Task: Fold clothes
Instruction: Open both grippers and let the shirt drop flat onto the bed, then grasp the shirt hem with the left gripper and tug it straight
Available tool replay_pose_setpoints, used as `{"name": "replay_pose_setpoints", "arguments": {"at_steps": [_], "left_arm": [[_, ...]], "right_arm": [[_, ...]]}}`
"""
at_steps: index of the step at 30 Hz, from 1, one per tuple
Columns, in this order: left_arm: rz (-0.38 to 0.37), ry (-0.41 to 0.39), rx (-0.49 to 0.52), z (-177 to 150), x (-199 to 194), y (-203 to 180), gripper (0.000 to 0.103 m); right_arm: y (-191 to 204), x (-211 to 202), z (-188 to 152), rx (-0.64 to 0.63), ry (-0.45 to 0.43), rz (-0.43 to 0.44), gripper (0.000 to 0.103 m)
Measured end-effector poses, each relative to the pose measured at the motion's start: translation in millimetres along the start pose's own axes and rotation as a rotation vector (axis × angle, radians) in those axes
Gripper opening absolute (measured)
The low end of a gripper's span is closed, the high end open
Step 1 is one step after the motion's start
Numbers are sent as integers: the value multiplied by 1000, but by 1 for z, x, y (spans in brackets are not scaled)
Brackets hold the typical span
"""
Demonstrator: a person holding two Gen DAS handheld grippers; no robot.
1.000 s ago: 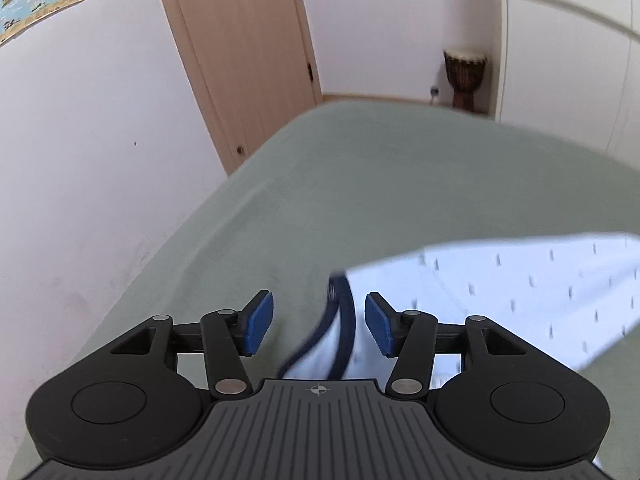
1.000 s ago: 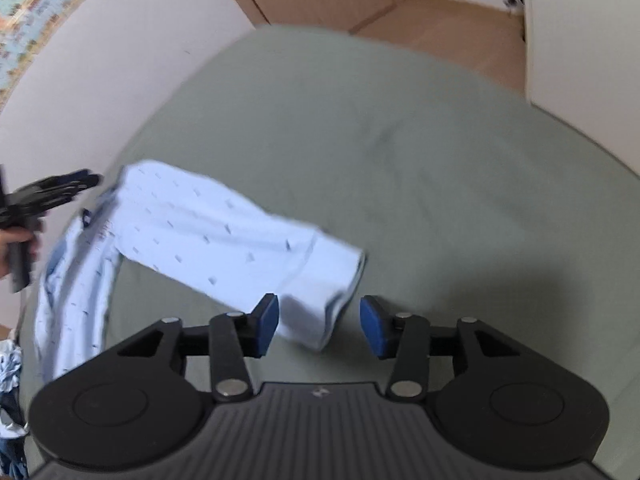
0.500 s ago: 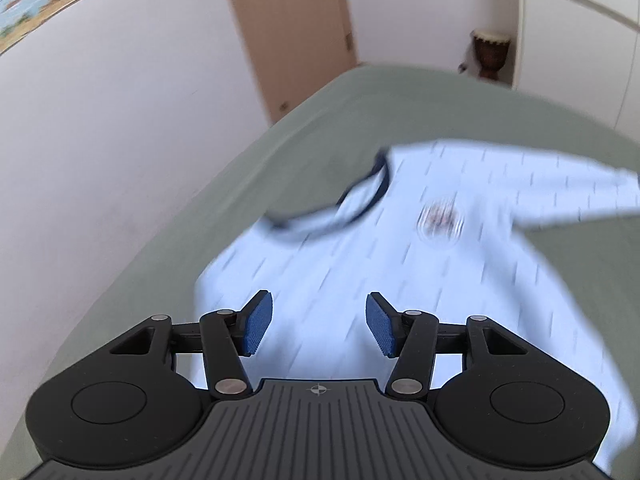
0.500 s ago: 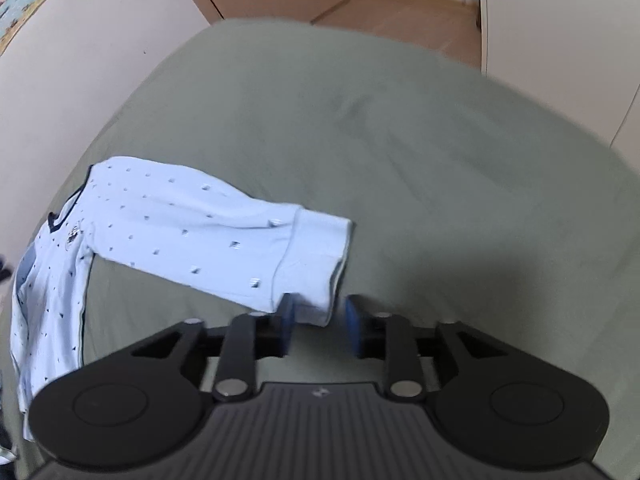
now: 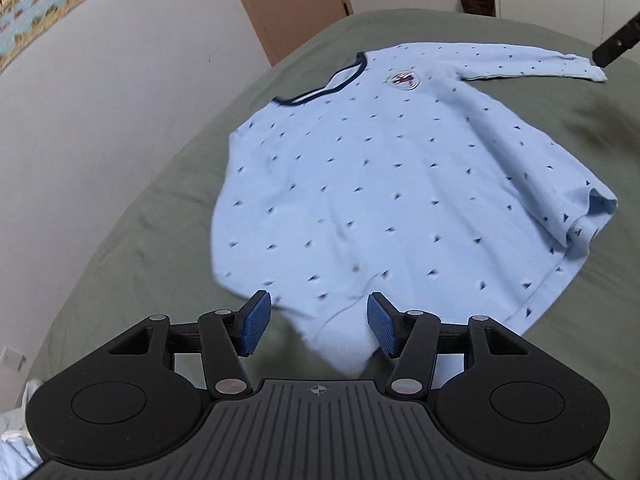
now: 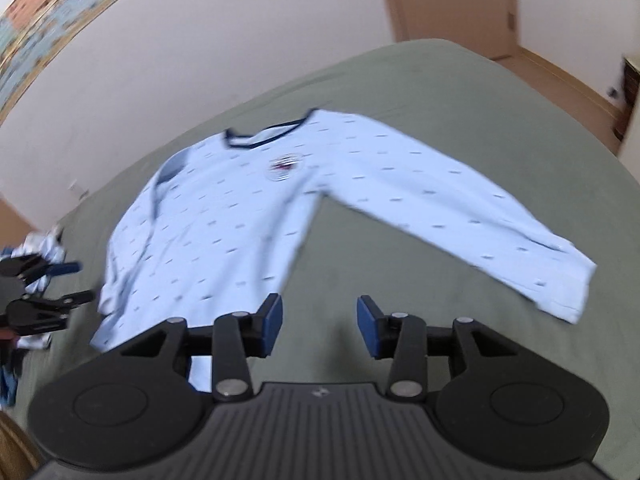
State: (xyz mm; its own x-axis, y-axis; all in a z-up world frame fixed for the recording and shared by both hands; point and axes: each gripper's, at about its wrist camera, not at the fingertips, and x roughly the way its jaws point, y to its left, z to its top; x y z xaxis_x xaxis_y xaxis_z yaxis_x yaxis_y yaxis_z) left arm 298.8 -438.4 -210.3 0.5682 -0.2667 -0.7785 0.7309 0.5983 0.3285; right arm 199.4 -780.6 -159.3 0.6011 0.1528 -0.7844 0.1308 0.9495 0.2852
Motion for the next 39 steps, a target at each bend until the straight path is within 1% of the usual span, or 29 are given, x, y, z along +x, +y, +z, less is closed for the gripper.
{"name": "replay_pose_setpoints", "arguments": {"at_steps": [2, 5, 6, 8, 11, 13, 14, 15, 16, 17, 19, 21, 22, 26, 29, 33, 35, 37, 39], "left_arm": [[30, -5, 9, 0, 7, -13, 52], [50, -4, 18, -6, 12, -23, 52], [50, -9, 17, -9, 11, -25, 53], [35, -18, 8, -12, 10, -30, 56], [10, -25, -4, -14, 11, -37, 56], [20, -18, 0, -14, 14, -40, 56], [32, -7, 0, -14, 16, -40, 53], [38, 2, -9, -14, 17, -39, 46], [27, 15, -33, -13, 18, -34, 27], [2, 29, -67, -13, 19, -27, 12], [-24, 30, -93, -13, 16, -19, 9], [-36, 22, -95, -12, 9, -13, 9], [-53, 17, -111, -12, 5, -8, 9], [-162, -9, -210, -6, -15, 32, 9], [-194, -30, -262, -6, -28, 61, 9], [-171, -37, -325, -15, -35, 96, 9], [-140, -28, -326, -22, -34, 106, 9], [-85, -9, -332, -30, -26, 121, 9], [-4, 4, -381, -38, -14, 149, 9]], "right_arm": [[10, 0, -2, -10, 7, 0, 44], [24, 0, -4, -25, 19, 0, 44], [28, 0, -4, -32, 24, -1, 44], [35, 1, -5, -44, 31, -4, 44], [43, 4, -5, -49, 36, -9, 44], [46, 7, -6, -48, 39, -8, 44], [47, 8, -6, -50, 41, -7, 44], [48, 9, -7, -52, 42, -6, 44], [48, 10, -8, -55, 45, -5, 44], [48, 11, -8, -57, 47, -3, 44], [48, 13, -9, -63, 56, -9, 44], [45, 15, -9, -61, 60, -14, 44], [43, 16, -9, -55, 62, -16, 44], [37, 21, -6, -36, 68, -3, 44], [37, 27, -6, -43, 79, -2, 44], [38, 37, -5, -47, 101, 0, 44], [40, 44, -5, -47, 114, 6, 44], [44, 51, -5, -55, 128, 11, 44], [46, 55, -5, -63, 137, 14, 44]]}}
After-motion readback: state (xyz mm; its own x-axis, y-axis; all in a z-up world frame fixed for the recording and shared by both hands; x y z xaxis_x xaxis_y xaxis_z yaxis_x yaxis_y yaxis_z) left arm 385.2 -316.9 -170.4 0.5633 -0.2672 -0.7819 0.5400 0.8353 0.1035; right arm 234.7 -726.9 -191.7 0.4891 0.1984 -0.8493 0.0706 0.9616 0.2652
